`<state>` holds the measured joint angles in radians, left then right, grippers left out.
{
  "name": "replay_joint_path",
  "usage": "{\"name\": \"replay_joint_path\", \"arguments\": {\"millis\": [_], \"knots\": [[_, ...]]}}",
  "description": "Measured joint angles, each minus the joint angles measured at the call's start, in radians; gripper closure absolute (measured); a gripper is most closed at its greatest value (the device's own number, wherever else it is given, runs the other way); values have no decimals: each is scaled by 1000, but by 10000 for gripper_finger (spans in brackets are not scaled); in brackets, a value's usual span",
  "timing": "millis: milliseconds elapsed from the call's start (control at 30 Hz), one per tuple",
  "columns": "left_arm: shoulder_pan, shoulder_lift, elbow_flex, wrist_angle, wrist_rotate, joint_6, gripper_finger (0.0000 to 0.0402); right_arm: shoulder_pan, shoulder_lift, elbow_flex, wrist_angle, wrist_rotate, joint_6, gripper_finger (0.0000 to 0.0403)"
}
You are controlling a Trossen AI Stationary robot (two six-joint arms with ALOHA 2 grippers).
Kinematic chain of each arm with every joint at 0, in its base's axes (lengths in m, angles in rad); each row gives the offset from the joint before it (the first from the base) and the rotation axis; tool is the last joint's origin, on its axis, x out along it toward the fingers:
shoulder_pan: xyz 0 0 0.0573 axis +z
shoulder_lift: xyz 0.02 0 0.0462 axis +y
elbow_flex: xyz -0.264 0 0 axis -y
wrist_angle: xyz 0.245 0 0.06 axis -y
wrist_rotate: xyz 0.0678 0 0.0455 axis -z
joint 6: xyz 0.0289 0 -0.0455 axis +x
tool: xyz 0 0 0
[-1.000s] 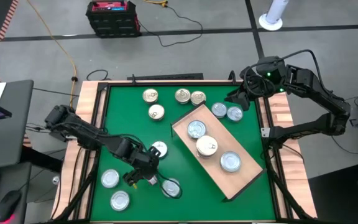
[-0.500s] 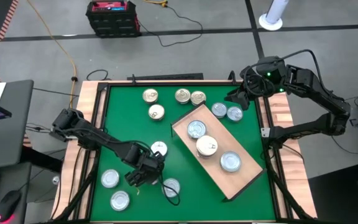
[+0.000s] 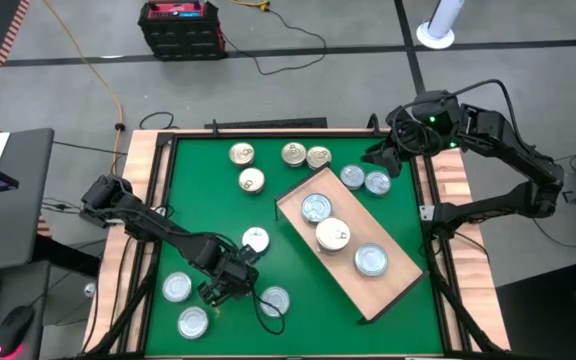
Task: Stack canned seafood by type on shelf
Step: Stack the red tuna can on top of the green tuna can on the shelf
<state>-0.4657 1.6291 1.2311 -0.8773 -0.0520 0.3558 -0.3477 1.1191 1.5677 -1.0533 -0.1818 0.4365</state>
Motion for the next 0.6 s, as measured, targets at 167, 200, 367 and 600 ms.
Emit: {"name": "replay_joint_path", "arguments": {"millis": [167, 200, 367, 600], "knots": [[6, -115, 43, 52, -250, 11, 264, -5, 0, 0, -4, 1, 0, 198], [6, -136, 45, 73, -333, 53, 264, -9, 0, 0, -6, 2, 0, 198], [46, -197, 40, 458, -649, 330, 255, -8, 4, 0, 3, 45, 0, 198], [198, -168, 33, 675, -655, 534, 257, -8, 6, -1, 41, 49, 20, 198]]}}
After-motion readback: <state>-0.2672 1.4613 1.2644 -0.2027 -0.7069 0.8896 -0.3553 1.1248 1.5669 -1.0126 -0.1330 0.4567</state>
